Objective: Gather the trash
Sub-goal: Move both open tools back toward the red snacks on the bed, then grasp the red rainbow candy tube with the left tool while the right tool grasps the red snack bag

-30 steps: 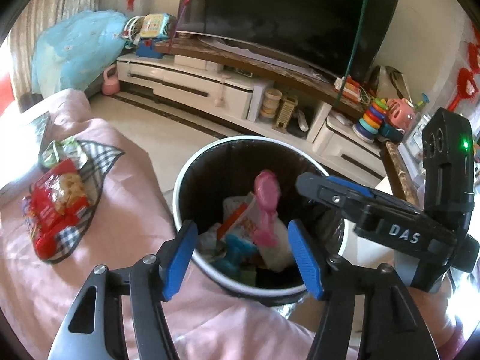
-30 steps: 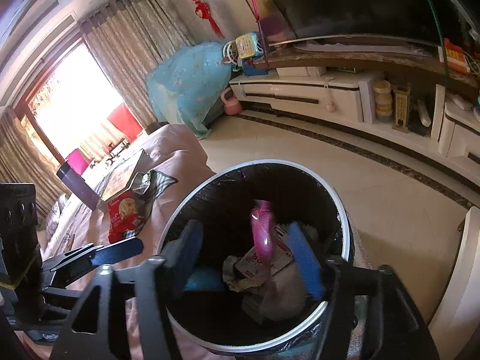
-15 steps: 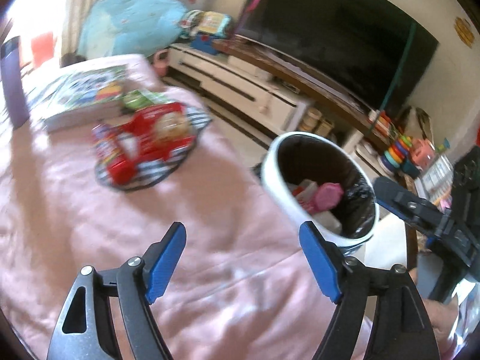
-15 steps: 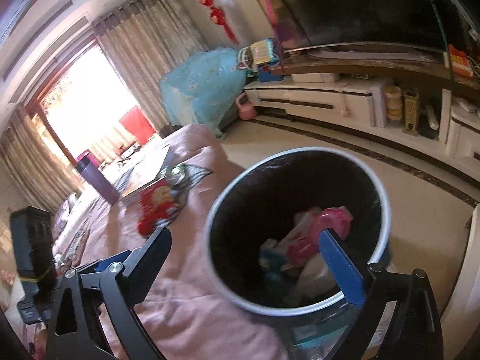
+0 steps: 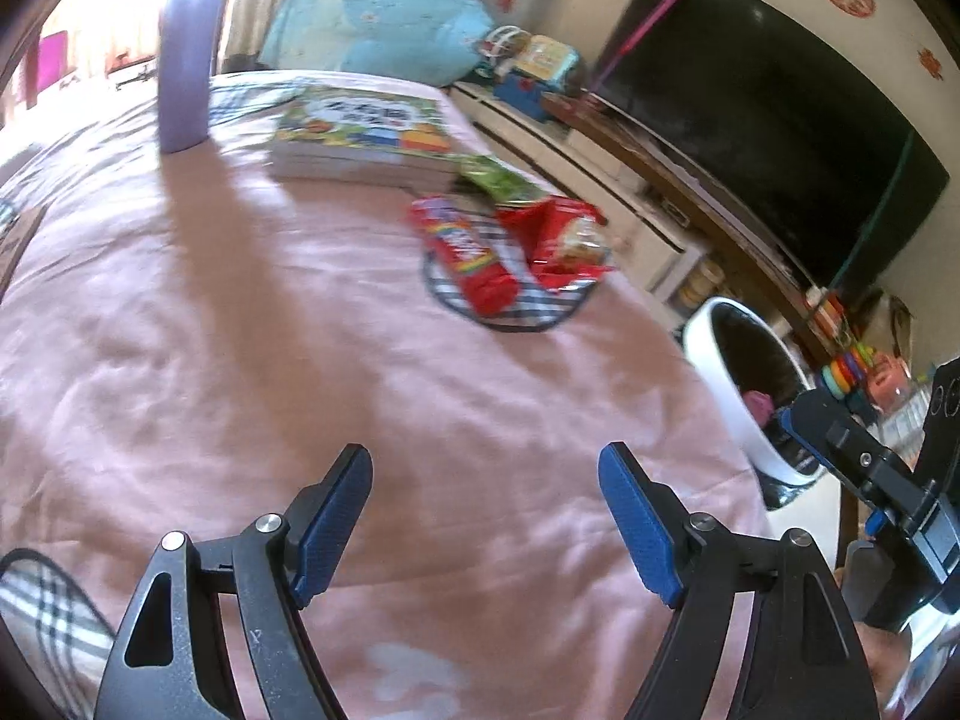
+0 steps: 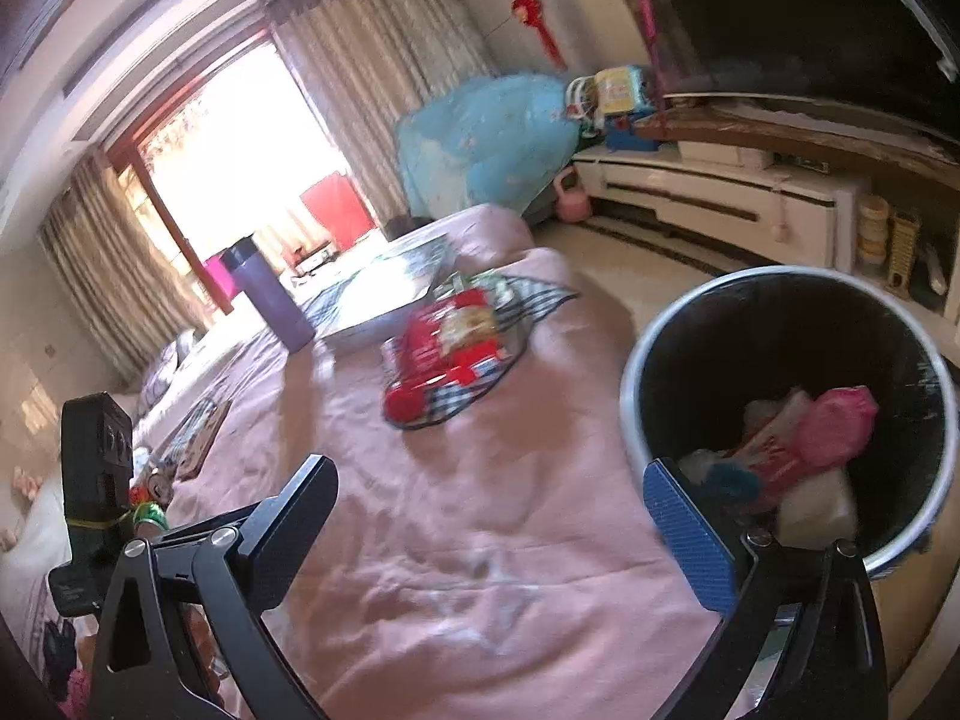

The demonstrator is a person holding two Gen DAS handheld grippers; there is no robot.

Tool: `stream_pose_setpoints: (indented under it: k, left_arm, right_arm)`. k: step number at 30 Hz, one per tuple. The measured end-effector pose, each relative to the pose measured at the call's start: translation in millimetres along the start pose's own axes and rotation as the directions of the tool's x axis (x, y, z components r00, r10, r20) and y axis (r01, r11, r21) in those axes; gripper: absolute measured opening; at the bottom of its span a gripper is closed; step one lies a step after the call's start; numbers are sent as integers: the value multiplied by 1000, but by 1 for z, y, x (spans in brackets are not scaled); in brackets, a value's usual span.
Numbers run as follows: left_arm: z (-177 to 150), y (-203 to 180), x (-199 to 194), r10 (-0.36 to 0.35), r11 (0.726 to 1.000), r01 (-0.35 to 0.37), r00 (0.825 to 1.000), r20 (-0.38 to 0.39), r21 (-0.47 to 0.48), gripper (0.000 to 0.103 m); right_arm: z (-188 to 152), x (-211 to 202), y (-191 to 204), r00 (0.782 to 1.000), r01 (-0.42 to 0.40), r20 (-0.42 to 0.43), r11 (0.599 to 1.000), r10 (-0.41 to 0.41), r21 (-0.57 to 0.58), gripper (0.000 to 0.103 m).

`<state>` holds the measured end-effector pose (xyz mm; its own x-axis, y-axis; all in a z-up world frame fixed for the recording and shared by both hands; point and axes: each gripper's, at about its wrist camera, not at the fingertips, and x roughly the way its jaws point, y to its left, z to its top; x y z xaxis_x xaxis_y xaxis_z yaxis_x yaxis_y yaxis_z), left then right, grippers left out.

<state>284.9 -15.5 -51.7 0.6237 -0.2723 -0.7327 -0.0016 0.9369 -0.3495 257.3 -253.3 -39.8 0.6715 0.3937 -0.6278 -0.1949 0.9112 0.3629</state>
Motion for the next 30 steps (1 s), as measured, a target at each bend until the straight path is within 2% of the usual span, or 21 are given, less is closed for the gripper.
stream_pose_setpoints:
  k: [6, 13, 21, 24, 30]
  left_arm:
    - [6, 20, -2, 15, 999, -15, 1000, 0, -33, 78]
    - [32, 21, 8, 47, 999, -46, 999, 8, -24, 78]
    - [74, 4, 60, 39, 999, -40, 999, -18, -29, 78]
    - [89, -1, 83, 56, 998, -57, 998, -27, -26, 78]
    - [106, -10, 126, 121, 992, -119, 991, -60, 34, 75]
  right_arm:
    - [4, 28, 12, 999, -8, -36, 1000, 8, -11, 102]
    - [23, 52, 19, 999, -13, -46, 999, 11, -42, 102]
    - [41, 68, 5, 999, -12, -53, 1000, 12, -10, 87]
    - [44, 71, 1, 998, -15, -55, 1000, 15, 1, 81]
    - [50, 79, -7, 998, -20, -62, 1000, 21, 16, 75]
